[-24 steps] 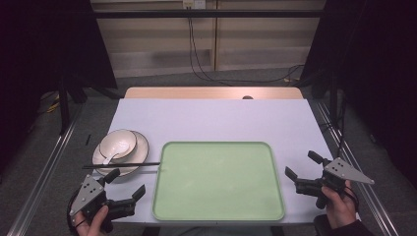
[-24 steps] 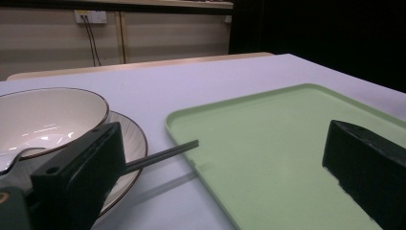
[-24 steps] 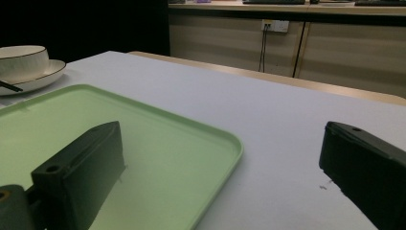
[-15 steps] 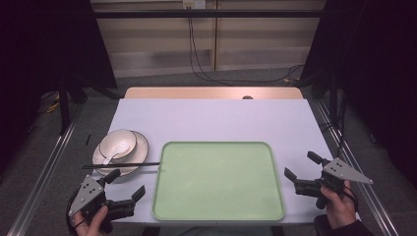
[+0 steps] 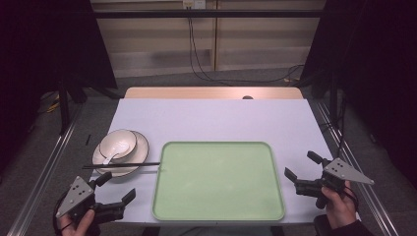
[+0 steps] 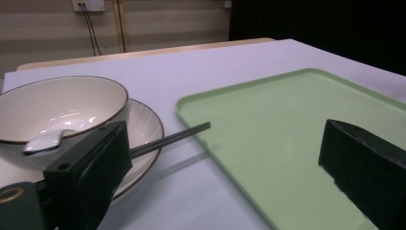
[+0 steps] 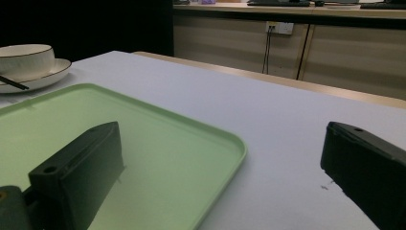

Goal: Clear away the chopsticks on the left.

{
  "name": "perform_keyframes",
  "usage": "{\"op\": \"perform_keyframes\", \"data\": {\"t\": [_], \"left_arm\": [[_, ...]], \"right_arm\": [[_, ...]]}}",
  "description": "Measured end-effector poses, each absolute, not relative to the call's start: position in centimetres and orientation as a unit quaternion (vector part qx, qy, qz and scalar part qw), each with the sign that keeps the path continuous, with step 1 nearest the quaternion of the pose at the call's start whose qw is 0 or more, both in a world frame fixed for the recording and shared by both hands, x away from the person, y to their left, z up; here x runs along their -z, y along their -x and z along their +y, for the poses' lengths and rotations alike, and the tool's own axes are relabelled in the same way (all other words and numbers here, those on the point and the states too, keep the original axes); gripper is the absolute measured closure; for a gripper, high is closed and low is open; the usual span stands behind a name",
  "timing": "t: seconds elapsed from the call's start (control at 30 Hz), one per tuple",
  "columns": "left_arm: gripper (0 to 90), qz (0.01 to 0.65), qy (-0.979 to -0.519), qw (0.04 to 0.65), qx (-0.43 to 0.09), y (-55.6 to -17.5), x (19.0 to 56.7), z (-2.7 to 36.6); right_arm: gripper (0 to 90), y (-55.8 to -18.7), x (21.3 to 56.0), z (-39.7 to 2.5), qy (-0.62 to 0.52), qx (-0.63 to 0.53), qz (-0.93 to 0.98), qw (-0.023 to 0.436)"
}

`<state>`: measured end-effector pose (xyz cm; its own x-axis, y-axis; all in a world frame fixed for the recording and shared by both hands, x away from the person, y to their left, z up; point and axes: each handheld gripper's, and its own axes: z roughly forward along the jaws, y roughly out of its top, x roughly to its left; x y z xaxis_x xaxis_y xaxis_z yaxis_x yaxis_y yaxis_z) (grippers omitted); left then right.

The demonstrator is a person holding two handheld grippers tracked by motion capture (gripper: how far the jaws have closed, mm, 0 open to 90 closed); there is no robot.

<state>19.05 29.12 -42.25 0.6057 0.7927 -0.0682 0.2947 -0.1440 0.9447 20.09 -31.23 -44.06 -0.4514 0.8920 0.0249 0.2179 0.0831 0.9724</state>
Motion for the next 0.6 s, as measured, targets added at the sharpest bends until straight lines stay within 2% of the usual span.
{"op": "perform_keyframes", "data": {"t": [0.3,0.47,0.6], "left_arm": [[5.0,0.378,-0.735,0.521,-0.214,-19.4,42.1,31.5],[4.6,0.395,-0.749,0.485,-0.22,-20.3,42.3,33.2],[4.9,0.365,-0.774,0.47,-0.217,-21.1,42.4,34.5]], "right_arm": [[1.1,-20.2,44.1,-31.2,-0.415,-0.533,0.666,0.317],[1.7,-20.2,44.0,-31.1,-0.416,-0.536,0.665,0.313],[1.9,-20.2,44.0,-31.0,-0.415,-0.535,0.664,0.317]]}}
